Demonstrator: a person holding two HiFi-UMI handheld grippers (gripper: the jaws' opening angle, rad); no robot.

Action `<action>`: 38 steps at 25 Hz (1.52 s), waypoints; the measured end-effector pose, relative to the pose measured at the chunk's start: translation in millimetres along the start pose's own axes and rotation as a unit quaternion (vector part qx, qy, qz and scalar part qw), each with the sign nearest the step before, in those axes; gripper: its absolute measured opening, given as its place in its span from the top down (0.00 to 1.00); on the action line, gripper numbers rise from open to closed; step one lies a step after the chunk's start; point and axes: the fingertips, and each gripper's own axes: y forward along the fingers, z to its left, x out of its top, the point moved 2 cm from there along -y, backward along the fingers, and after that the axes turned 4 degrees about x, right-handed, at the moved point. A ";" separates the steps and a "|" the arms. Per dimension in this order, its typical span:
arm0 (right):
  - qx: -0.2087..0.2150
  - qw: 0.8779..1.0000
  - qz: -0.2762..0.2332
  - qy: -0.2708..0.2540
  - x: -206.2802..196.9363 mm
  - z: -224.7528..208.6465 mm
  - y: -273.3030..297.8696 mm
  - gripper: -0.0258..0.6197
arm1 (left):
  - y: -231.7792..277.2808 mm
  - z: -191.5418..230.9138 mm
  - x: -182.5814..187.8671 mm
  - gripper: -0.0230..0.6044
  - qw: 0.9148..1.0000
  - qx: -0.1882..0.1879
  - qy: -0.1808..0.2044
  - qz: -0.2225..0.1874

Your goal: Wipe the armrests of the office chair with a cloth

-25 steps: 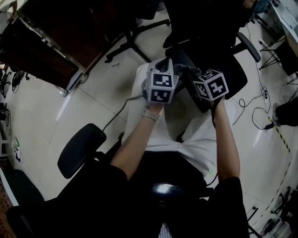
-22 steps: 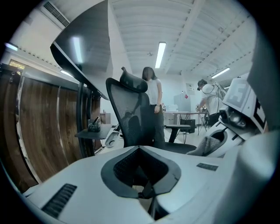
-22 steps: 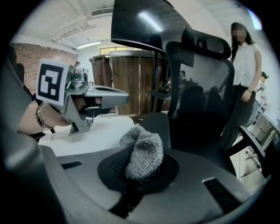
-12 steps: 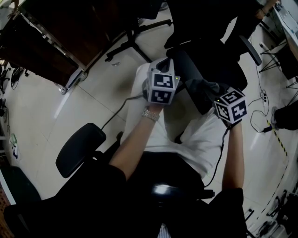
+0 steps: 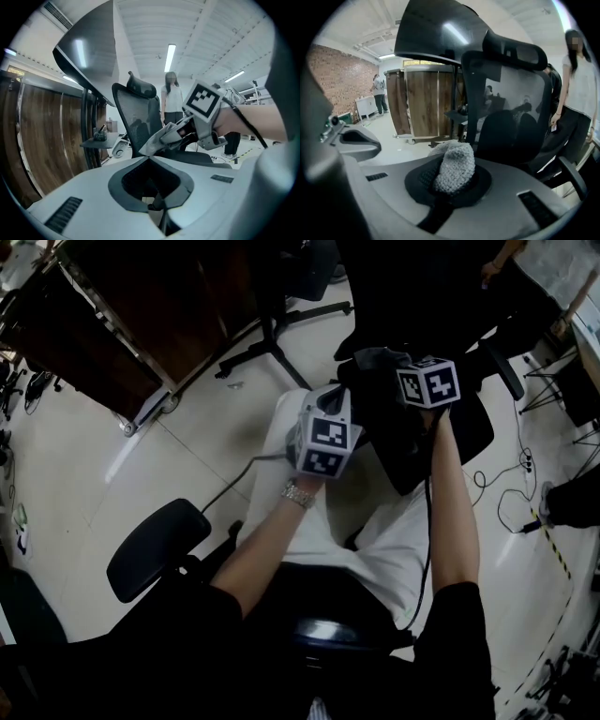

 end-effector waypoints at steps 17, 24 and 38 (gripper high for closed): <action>0.016 0.994 0.104 -0.025 -118.2 8.6 -44.4 0.92 | 1.3 3.8 -0.2 0.97 1.000 -0.005 -0.009 -0.004; 0.030 0.993 0.109 -0.037 -154.9 39.2 -106.3 0.92 | 0.3 2.6 0.1 0.97 1.000 -0.008 -0.012 -0.004; 0.014 0.998 0.026 -0.061 4.6 50.1 6.3 0.92 | -8.6 20.7 -2.1 0.97 1.000 0.013 -0.011 -0.001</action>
